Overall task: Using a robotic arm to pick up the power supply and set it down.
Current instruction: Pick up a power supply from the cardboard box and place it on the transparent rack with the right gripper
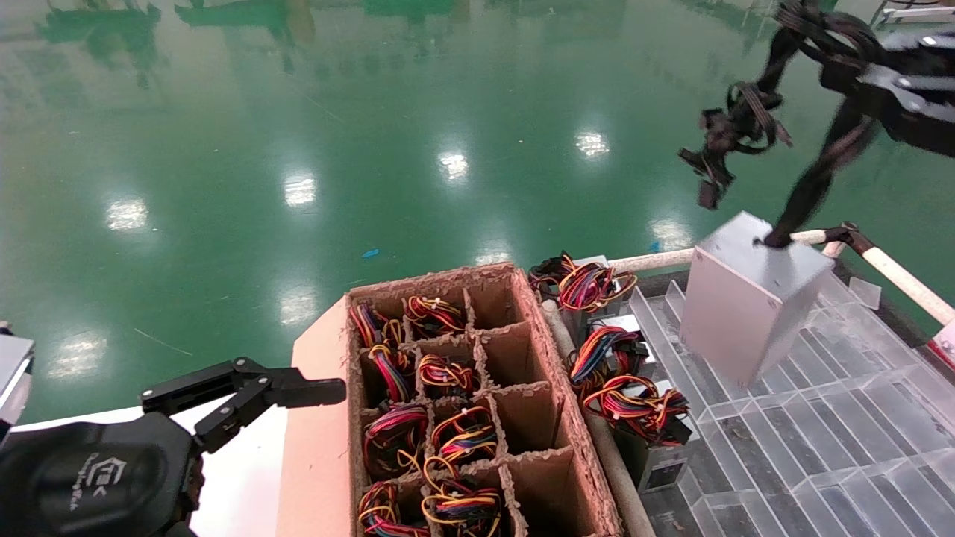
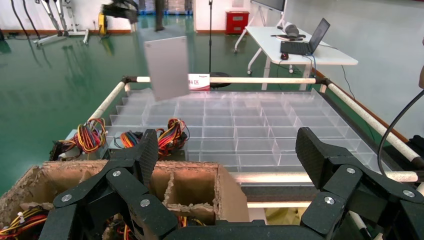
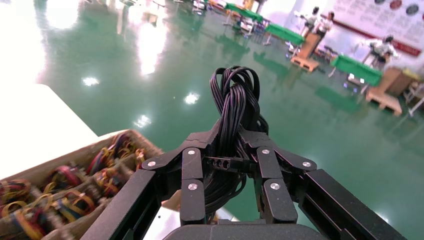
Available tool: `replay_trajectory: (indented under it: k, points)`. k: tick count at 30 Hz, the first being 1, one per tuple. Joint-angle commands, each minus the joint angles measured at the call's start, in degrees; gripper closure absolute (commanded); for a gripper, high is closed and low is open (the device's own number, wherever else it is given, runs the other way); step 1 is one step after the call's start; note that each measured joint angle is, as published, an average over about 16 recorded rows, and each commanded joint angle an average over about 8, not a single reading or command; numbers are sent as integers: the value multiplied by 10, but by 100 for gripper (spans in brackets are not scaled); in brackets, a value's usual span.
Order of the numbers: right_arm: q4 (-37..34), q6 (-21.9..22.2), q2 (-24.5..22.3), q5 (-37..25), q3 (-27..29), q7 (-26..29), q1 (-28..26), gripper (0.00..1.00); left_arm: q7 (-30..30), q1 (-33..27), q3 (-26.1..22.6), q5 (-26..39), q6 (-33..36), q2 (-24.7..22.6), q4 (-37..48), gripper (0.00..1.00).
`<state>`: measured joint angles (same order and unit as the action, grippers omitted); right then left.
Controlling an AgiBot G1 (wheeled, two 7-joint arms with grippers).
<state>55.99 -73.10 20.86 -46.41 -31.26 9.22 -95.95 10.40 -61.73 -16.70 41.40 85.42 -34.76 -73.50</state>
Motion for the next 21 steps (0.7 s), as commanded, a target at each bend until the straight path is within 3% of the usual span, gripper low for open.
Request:
replay_trajectory:
  k: [1, 11, 21]
  points:
    - [38, 12, -32, 20, 7, 20, 29, 100, 0, 0, 0, 0, 0, 0, 0, 0]
    - [113, 83, -164, 167, -5, 0, 188, 100, 0, 0, 0, 0, 0, 0, 0, 0]
    - [92, 109, -215, 320, -82, -108, 292, 100, 0, 0, -1, -1, 0, 0, 0, 0]
